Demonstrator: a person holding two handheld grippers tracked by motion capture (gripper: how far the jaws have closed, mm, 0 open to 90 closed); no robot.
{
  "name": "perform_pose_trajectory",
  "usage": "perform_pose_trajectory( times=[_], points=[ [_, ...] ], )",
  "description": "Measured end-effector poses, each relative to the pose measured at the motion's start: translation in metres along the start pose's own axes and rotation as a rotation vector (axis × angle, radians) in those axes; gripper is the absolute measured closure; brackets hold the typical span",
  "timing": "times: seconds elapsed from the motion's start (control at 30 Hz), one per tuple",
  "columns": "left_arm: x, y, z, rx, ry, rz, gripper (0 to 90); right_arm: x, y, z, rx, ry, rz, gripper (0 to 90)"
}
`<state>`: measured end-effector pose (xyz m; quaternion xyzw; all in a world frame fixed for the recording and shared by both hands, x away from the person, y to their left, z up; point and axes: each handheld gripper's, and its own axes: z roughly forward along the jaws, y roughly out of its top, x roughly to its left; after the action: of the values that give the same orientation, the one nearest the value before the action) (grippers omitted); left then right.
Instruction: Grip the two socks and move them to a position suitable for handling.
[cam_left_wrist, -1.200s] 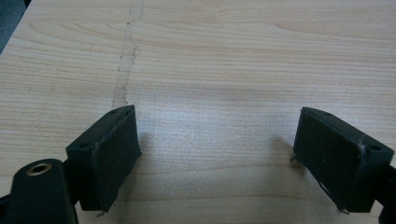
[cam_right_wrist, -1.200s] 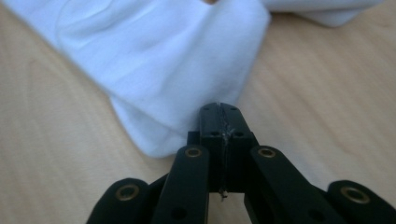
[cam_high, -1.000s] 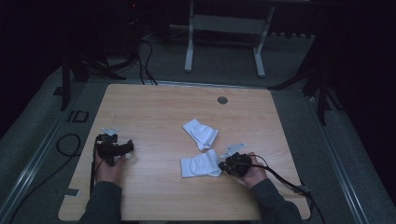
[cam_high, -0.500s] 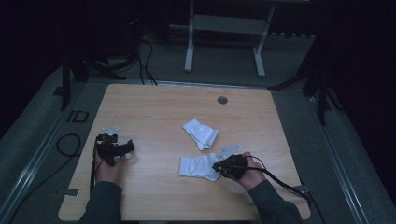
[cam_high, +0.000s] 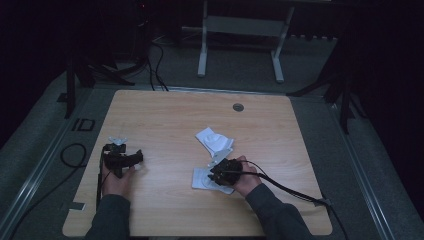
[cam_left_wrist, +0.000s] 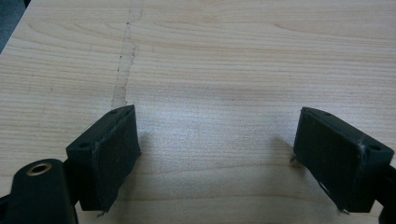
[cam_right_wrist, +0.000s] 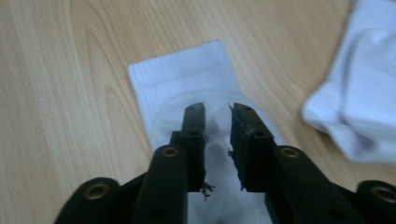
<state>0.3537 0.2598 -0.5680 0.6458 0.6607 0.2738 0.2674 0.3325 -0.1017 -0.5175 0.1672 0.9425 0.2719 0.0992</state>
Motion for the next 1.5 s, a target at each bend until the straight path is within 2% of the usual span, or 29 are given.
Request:
perform_pose_trajectory(
  times=[0.2,0.23,0.27,0.3,0.37,0.47,0.6,0.73,0.77,0.83,0.87,0.93,0.97,1.0,1.13,1.17,1.27,1.37,1.4,1.43,1.47,1.5],
  points=[
    [0.000,0.000,0.000,0.000,0.000,0.000,14.2,0.002,0.004,0.016,0.030,0.018,0.005,68.3],
    [0.000,0.000,0.000,0.000,0.000,0.000,14.2,0.001,0.003,0.019,0.052,0.020,0.020,70.0],
    [0.000,0.000,0.000,0.000,0.000,0.000,14.2,-0.003,0.002,0.022,0.050,0.047,0.049,76.3],
    [0.000,0.000,0.000,0.000,0.000,0.000,14.2,-0.003,0.002,0.022,0.050,0.047,0.049,76.3],
    [0.000,0.000,0.000,0.000,0.000,0.000,14.2,-0.004,0.004,0.020,0.040,0.037,0.055,87.2],
    [0.000,0.000,0.000,0.000,0.000,0.000,14.2,-0.006,0.004,0.018,0.032,0.031,0.065,87.6],
    [0.000,0.000,0.000,0.000,0.000,0.000,14.2,-0.009,0.007,0.003,-0.010,0.018,0.072,87.8],
    [0.000,0.000,0.000,0.000,0.000,0.000,14.2,-0.011,0.007,-0.005,-0.018,-0.001,0.076,87.8],
    [0.000,0.000,0.000,0.000,0.000,0.000,14.2,-0.013,0.007,-0.013,-0.026,-0.016,0.070,87.8],
    [0.000,0.000,0.000,0.000,0.000,0.000,14.2,-0.013,0.008,-0.016,-0.028,-0.023,0.069,87.8],
    [0.000,0.000,0.000,0.000,0.000,0.000,14.2,-0.015,0.007,-0.026,-0.035,-0.048,0.065,87.8],
    [0.000,0.000,0.000,0.000,0.000,0.000,14.2,-0.019,0.004,-0.035,-0.044,-0.068,0.073,87.8],
    [0.000,0.000,0.000,0.000,0.000,0.000,14.2,-0.019,0.004,-0.035,-0.044,-0.068,0.073,87.8],
    [0.000,0.000,0.000,0.001,-0.001,0.002,14.2,-0.026,-0.003,-0.043,-0.041,-0.095,0.092,87.8],
    [0.000,0.000,0.000,0.001,-0.001,0.003,14.2,-0.035,-0.016,-0.051,-0.030,-0.135,0.119,87.8],
    [0.000,0.000,0.000,0.001,-0.001,0.003,14.2,-0.042,-0.028,-0.056,-0.027,-0.153,0.153,87.7],
    [0.000,0.000,0.000,0.001,-0.001,0.003,14.2,-0.051,-0.048,-0.062,-0.014,-0.176,0.193,87.5],
    [0.000,0.000,0.000,0.001,-0.001,0.003,14.2,-0.054,-0.055,-0.063,-0.006,-0.188,0.203,87.4],
    [0.000,0.000,0.000,0.001,-0.001,0.003,14.2,-0.057,-0.062,-0.064,0.007,-0.210,0.209,87.4],
    [0.000,0.000,0.000,0.001,-0.001,0.002,14.2,-0.066,-0.079,-0.065,0.032,-0.226,0.247,86.7],
    [0.000,0.000,0.000,0.001,-0.001,0.002,14.2,-0.069,-0.084,-0.065,0.039,-0.231,0.255,85.4],
    [0.000,0.000,0.000,0.001,-0.001,0.002,14.2,-0.076,-0.094,-0.069,0.058,-0.277,0.277,80.0]
  ],
)
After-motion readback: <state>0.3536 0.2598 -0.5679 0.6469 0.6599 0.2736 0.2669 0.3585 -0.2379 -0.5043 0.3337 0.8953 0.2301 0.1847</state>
